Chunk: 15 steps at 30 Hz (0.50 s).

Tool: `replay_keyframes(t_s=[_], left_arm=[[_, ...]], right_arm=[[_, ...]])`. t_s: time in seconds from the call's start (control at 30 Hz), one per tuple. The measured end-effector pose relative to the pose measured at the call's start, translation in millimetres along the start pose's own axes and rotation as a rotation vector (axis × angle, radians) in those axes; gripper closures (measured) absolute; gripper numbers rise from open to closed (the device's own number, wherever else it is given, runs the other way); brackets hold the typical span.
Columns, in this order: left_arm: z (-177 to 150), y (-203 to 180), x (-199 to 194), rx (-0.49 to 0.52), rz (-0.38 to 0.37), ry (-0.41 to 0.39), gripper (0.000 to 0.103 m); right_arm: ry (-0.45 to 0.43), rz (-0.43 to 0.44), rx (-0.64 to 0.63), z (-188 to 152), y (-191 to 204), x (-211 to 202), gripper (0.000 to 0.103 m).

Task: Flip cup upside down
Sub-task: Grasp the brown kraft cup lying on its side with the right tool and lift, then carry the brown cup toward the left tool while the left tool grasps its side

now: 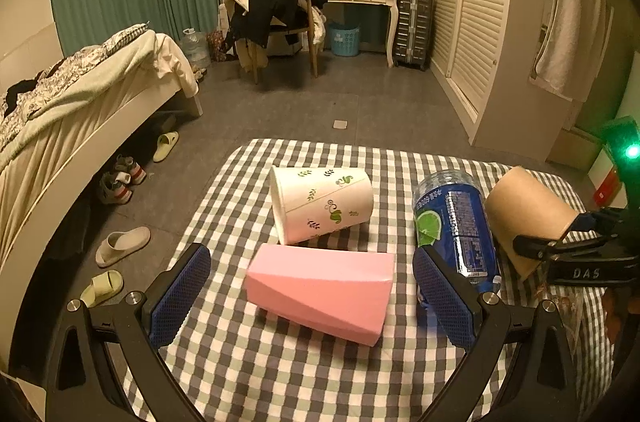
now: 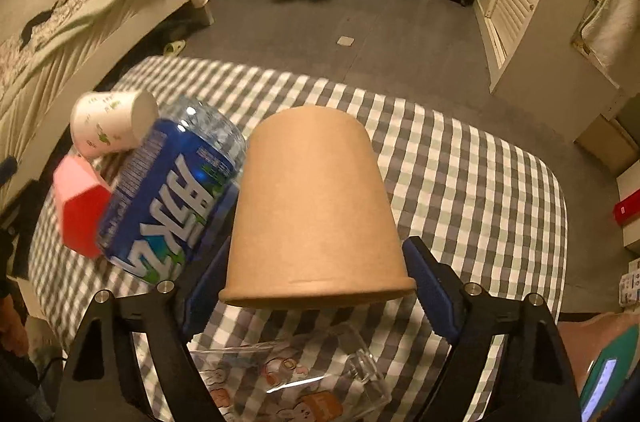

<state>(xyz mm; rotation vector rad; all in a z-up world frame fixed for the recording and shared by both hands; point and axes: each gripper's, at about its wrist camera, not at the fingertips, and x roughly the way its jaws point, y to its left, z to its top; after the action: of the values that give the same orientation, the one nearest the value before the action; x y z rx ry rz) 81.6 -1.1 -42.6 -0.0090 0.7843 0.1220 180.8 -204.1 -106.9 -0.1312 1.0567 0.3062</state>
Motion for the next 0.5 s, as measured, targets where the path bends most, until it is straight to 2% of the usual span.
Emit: replay_keyframes(t_s=[0.2,0.3,0.5], left_arm=[[-2.5,17.8,-25.2,-0.023,-0.018,-0.046,0.0],[-6.0,30.9,-37.7,-0.05,-0.033,-0.063,0.0],[-17.8,54.9,-61.0,-0.08,-0.033,-0.096,0.0]], right_arm=[[-0.099,-0.073,0.023,-6.0,11.9,-56.8,0.02],[-0.142,-0.115,0.024,-17.8,32.7,-95.2,0.02],[-0.123,-0.1,0.04,-56.0,93.2,-127.0,0.02]])
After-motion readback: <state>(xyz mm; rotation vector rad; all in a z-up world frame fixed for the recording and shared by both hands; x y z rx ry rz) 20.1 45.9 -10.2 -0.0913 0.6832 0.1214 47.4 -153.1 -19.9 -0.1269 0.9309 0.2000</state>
